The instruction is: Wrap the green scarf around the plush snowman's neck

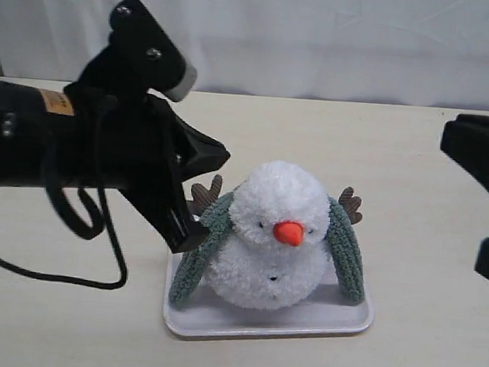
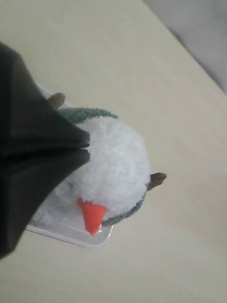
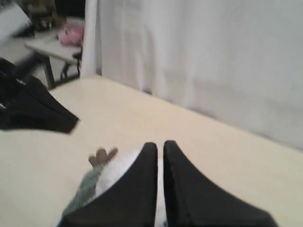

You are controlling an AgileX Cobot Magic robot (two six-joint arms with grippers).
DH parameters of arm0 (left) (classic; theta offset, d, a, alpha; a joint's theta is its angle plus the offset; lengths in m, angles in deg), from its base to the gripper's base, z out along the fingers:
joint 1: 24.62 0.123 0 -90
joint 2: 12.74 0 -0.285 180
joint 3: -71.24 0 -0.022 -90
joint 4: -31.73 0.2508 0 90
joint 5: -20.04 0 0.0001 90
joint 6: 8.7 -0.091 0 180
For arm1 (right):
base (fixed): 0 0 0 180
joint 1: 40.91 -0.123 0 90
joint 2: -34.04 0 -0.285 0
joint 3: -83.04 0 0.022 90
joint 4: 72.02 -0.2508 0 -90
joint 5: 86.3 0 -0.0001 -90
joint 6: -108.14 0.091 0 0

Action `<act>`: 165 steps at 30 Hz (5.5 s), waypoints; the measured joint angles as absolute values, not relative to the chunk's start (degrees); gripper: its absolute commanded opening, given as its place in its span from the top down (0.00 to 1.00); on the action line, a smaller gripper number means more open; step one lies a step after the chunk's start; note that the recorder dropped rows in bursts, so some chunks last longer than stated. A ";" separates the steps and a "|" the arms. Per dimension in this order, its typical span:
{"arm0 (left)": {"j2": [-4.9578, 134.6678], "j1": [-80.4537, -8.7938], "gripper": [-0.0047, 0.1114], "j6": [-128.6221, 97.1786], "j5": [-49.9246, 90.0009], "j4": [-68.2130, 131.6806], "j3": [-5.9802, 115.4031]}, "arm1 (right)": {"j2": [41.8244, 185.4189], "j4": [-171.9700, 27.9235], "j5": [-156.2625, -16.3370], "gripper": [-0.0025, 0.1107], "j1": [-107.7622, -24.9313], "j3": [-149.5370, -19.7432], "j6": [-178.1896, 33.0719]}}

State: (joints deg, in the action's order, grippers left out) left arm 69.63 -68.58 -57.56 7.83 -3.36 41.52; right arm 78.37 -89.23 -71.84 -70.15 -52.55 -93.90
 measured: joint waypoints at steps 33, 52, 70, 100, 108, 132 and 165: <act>84.74 -70.79 0.43 -55.20 33.48 -1.88 23.59 | 125.24 -85.87 -66.69 0.45 -62.73 -59.00 -95.26; 91.08 -70.79 0.43 -47.23 40.87 6.36 23.59 | 131.72 -95.30 -63.23 0.94 -62.73 -59.00 -103.96; 91.40 -71.11 0.43 -20.31 41.70 36.26 23.59 | 128.59 -95.30 -59.56 0.94 -62.73 -59.00 -104.09; 97.21 -71.11 0.96 -23.53 46.68 38.47 23.59 | 128.59 -97.41 -57.66 0.94 -62.73 -60.32 -105.02; 94.40 -71.11 0.96 -22.23 45.54 38.74 23.59 | 128.59 -97.84 -54.79 0.94 -62.73 -60.94 -104.80; 90.42 -71.18 0.96 -1.58 45.18 50.51 23.59 | 120.73 -102.78 -48.81 0.94 -62.73 -59.34 -101.58; 92.08 -71.18 0.55 24.29 61.61 79.04 23.59 | 128.91 -130.67 -44.69 0.63 -62.73 -57.03 -129.44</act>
State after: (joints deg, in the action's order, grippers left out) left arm 92.08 -71.18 24.29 61.61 79.04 23.59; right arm 128.91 -130.67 -44.69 -62.73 -57.03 -129.44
